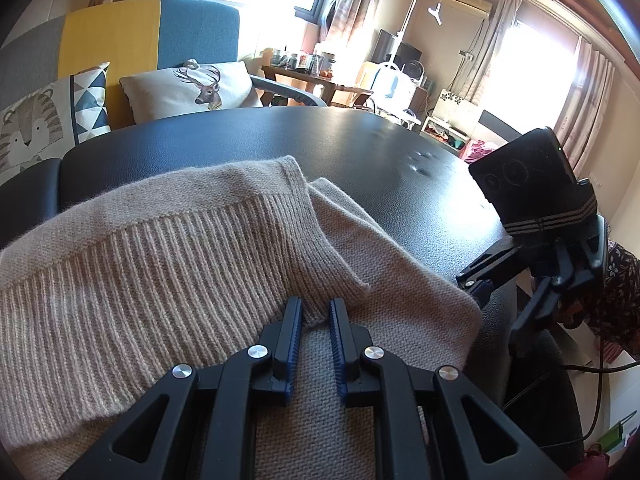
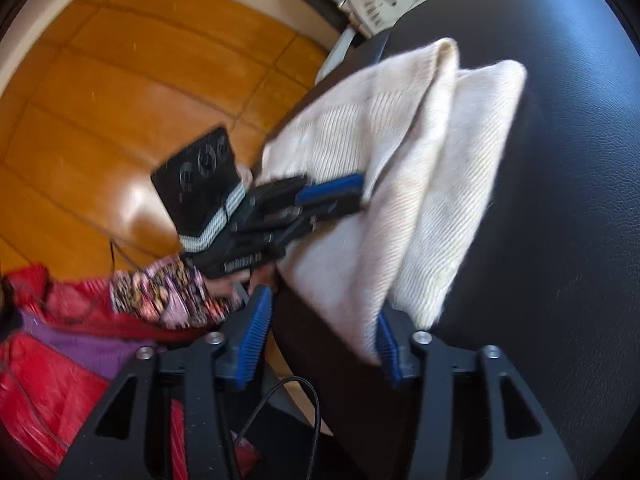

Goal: Fold clothes

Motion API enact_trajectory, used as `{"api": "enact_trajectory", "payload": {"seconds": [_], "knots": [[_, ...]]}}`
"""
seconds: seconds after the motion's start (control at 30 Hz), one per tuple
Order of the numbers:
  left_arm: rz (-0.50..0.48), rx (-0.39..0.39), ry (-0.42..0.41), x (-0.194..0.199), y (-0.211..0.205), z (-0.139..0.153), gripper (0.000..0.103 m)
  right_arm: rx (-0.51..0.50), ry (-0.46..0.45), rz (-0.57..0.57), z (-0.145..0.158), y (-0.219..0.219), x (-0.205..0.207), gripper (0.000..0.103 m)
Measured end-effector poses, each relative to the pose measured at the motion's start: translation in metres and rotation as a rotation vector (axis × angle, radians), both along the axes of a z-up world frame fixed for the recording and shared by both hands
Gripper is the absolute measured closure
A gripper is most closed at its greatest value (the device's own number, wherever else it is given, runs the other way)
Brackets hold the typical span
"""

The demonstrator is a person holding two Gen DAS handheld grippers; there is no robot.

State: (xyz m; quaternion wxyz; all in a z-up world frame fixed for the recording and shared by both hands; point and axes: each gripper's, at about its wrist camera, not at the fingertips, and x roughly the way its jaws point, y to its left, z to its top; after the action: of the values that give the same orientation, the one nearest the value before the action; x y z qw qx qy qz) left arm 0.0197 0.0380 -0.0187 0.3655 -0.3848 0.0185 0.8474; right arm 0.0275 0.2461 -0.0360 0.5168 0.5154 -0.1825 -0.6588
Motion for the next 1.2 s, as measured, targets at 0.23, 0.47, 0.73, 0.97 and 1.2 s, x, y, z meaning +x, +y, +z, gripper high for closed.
{"api": "enact_trajectory", "payload": {"seconds": [0.23, 0.47, 0.73, 0.97, 1.2], "knots": [[0.004, -0.167, 0.049, 0.009, 0.031, 0.018, 0.089, 0.025, 0.036, 0.003, 0.001, -0.004, 0.007, 0.05], [-0.118, -0.275, 0.045, -0.01, 0.08, 0.02, 0.088, 0.039, 0.082, 0.003, 0.002, -0.004, 0.013, 0.05], [-0.143, -0.25, 0.01, -0.034, 0.089, 0.015, 0.088, 0.043, 0.108, -0.009, 0.001, -0.007, 0.021, 0.05], [-0.144, -0.217, 0.06, -0.031, 0.083, 0.009, 0.088, 0.052, 0.091, 0.022, 0.001, -0.008, 0.021, 0.05], [-0.151, -0.194, 0.071, -0.028, 0.08, 0.005, 0.088, 0.069, 0.045, 0.092, 0.003, -0.01, 0.015, 0.05]]}}
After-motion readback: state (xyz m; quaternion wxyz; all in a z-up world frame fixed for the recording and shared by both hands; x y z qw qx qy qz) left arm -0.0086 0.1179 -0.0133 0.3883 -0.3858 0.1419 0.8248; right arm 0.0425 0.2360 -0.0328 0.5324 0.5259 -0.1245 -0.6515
